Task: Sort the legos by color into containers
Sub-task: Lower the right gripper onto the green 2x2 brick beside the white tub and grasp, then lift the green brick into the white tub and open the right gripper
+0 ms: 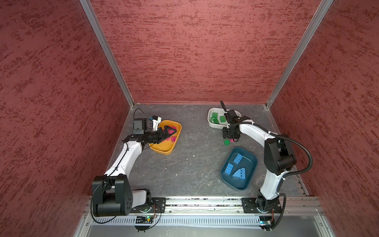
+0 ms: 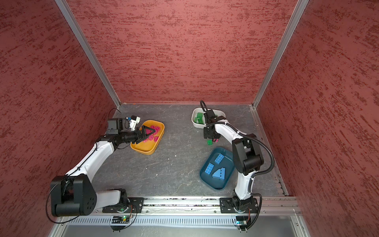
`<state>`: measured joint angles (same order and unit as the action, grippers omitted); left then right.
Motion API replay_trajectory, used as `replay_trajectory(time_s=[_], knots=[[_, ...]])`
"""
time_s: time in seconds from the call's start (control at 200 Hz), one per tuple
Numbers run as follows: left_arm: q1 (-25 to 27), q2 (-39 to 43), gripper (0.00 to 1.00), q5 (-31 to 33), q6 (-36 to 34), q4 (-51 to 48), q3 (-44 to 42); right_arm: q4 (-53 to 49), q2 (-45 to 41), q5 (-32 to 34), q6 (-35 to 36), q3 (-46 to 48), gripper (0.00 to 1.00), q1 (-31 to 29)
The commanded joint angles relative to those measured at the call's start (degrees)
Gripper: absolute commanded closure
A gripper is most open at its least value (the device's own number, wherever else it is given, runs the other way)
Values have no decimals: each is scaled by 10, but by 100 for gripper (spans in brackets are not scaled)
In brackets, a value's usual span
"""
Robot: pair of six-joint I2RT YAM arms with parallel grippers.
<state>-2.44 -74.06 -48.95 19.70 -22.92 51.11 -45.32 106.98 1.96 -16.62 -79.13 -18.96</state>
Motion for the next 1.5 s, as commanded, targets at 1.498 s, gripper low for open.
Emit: replay_trajectory(time_s=[1.498], knots=[[41, -37, 1, -22, 52, 70, 40, -10, 110, -12, 14, -249, 78, 77]])
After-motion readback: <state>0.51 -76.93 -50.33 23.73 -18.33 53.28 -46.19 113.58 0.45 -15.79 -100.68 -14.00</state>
